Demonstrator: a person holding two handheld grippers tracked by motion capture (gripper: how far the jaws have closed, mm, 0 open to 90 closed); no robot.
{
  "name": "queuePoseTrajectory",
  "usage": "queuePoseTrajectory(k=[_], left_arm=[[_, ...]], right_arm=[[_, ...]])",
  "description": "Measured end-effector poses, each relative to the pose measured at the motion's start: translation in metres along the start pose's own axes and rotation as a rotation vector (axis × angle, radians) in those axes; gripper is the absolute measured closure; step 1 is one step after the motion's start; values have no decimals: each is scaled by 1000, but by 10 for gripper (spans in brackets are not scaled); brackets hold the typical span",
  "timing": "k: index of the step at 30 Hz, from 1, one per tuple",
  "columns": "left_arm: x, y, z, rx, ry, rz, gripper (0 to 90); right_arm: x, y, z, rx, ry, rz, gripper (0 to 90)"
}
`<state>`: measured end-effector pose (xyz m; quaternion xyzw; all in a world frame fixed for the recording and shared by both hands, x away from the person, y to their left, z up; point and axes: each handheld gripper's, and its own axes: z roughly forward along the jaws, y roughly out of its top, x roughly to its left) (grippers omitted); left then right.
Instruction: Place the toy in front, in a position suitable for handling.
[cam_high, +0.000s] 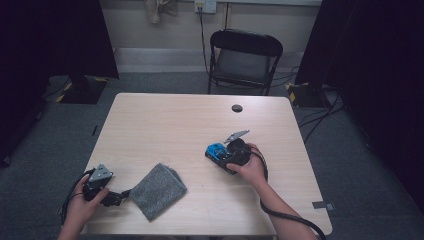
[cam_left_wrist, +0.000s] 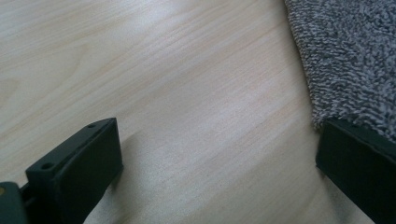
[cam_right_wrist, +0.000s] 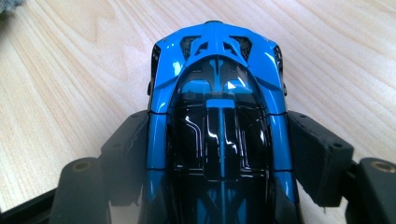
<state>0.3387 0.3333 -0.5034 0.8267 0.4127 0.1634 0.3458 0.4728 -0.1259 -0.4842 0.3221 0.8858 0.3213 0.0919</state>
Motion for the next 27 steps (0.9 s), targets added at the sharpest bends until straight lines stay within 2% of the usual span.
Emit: queuePoseTrajectory(k=[13, 18, 22, 27], left_arm=[[0, 0, 0, 0, 0, -1, 0], [0, 0, 0, 0, 0, 0, 0], [0, 0, 0, 0, 0, 0, 0], [0, 0, 0, 0, 0, 0, 0]], right_arm=[[0, -2, 1, -20, 6, -15, 273], [2, -2, 1, -18, -9, -34, 267], [0, -3, 0, -35, 4, -31, 240], [-2, -4, -4, -62, 32, 0, 200]])
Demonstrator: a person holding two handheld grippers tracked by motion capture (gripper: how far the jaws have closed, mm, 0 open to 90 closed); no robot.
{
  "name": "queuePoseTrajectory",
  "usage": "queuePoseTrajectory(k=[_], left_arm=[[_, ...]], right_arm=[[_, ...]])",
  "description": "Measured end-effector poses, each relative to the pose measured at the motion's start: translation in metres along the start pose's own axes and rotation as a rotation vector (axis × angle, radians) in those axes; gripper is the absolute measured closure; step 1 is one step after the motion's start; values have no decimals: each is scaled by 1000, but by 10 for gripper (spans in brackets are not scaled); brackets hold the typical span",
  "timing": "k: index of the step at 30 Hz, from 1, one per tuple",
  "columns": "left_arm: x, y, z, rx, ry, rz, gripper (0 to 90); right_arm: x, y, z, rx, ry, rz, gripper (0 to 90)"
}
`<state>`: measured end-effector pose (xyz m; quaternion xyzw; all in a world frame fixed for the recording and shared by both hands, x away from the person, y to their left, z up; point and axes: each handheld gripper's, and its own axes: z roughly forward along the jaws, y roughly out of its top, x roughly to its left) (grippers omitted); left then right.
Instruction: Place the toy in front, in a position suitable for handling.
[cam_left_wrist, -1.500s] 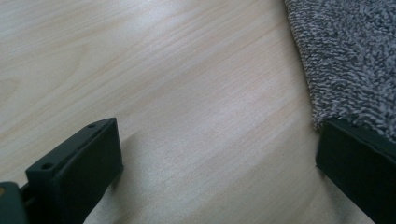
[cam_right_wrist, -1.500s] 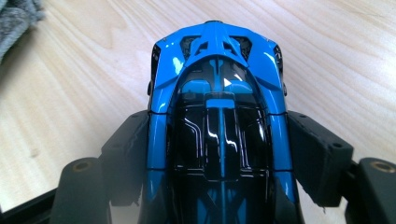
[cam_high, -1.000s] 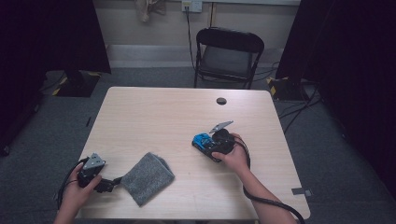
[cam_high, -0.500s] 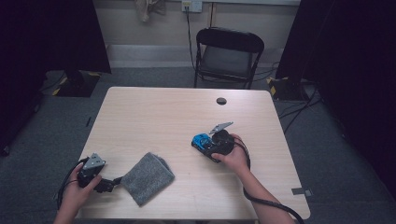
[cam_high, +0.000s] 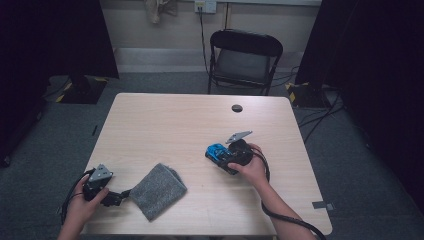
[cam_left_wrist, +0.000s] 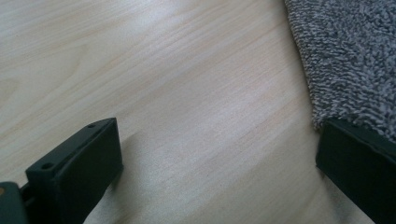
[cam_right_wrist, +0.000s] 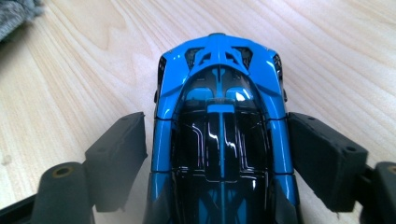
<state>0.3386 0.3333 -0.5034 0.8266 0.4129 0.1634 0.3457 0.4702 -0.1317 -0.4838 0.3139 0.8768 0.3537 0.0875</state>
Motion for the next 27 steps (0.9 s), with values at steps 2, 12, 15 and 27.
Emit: queuePoseTrajectory(k=[2, 12, 15, 27], left_arm=[[0, 0, 0, 0, 0, 1, 0], [0, 0, 0, 0, 0, 0, 0], [0, 0, 0, 0, 0, 0, 0], [0, 0, 0, 0, 0, 1, 0]], right_arm=[[0, 0, -3, -18, 0, -2, 181], [4, -2, -24, -58, 19, 10, 174], [5, -8, -30, -57, 11, 2, 168], [4, -33, -40, -59, -14, 0, 151]])
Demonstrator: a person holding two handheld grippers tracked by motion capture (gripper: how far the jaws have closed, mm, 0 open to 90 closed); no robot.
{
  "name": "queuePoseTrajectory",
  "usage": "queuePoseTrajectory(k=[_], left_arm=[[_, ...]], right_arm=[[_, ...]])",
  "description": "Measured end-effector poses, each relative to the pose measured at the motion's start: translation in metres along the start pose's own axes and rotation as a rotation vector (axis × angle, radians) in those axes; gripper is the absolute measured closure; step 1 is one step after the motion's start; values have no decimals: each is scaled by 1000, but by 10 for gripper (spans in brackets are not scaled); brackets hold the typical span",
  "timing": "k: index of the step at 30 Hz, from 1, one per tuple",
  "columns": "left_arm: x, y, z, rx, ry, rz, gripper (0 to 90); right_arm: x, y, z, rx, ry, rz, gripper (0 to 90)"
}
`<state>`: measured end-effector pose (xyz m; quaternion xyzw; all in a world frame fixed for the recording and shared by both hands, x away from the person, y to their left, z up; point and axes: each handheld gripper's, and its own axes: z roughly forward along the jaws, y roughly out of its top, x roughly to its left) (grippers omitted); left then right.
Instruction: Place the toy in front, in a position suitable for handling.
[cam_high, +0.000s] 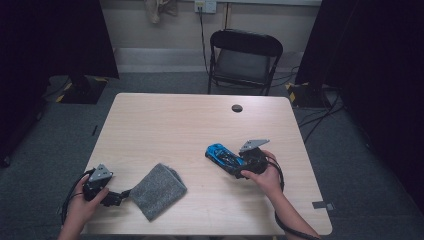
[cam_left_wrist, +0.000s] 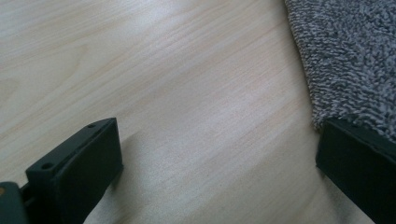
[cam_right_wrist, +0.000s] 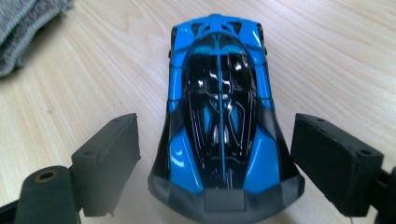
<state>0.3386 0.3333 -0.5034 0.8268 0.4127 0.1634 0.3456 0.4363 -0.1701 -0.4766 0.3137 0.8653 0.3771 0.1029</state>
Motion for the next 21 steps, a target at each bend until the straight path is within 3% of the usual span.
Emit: queuePoseTrajectory(k=[21], left_arm=[[0, 0, 0, 0, 0, -1, 0]], right_arm=[[0, -21, 9, -5, -3, 25, 150]])
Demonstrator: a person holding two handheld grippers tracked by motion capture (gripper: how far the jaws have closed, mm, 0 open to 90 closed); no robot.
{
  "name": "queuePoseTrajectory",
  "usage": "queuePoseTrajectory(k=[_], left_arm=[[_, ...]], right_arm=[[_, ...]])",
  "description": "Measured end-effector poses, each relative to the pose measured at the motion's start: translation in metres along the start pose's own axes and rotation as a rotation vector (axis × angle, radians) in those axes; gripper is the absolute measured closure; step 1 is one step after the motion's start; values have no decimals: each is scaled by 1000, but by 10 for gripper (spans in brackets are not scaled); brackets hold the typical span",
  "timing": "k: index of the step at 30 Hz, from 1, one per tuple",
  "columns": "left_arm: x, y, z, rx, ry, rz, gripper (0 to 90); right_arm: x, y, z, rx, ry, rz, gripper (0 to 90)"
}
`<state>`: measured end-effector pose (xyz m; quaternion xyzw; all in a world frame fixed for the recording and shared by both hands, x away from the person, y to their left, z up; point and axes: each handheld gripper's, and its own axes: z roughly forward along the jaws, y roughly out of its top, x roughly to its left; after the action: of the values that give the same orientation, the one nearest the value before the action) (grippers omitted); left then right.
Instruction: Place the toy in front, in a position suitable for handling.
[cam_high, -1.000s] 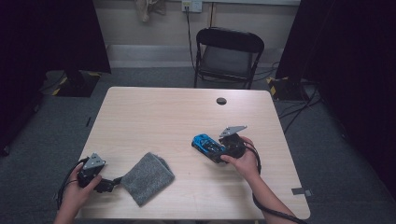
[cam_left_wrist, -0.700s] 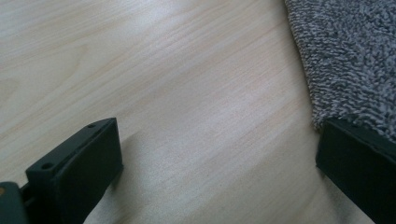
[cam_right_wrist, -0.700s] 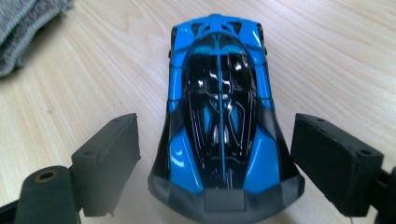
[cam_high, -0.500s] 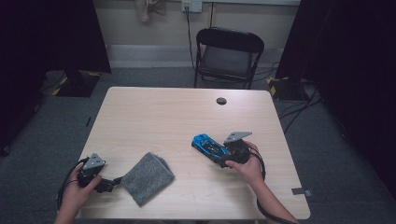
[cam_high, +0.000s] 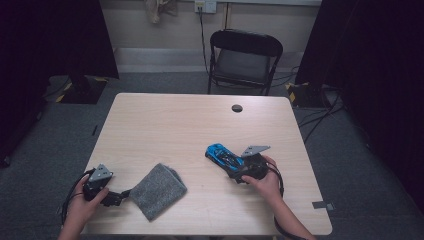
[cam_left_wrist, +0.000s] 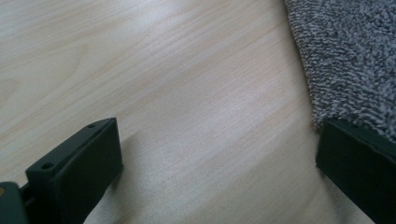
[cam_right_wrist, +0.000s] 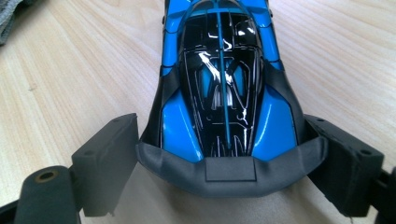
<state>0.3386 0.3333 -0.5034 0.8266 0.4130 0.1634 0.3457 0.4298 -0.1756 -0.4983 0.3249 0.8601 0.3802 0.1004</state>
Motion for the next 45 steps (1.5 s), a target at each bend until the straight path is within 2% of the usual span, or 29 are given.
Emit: queuePoseTrajectory(k=[7, 11, 23, 26, 42, 45], left_arm=[[0, 0, 0, 0, 0, 1, 0], [0, 0, 0, 0, 0, 0, 0], [0, 0, 0, 0, 0, 0, 0], [0, 0, 0, 0, 0, 0, 0], [-1, 0, 0, 0, 7, -9, 0], [-2, 2, 0, 15, 7, -13, 0]], right_arm=[[4, -5, 1, -16, -44, -37, 146], [5, -5, 1, -13, -50, -43, 144], [7, -5, 2, -15, -88, -13, 153], [7, -5, 1, -26, -96, -7, 207], [8, -5, 1, -32, -99, 2, 236], [8, -5, 1, -32, -99, 2, 237]])
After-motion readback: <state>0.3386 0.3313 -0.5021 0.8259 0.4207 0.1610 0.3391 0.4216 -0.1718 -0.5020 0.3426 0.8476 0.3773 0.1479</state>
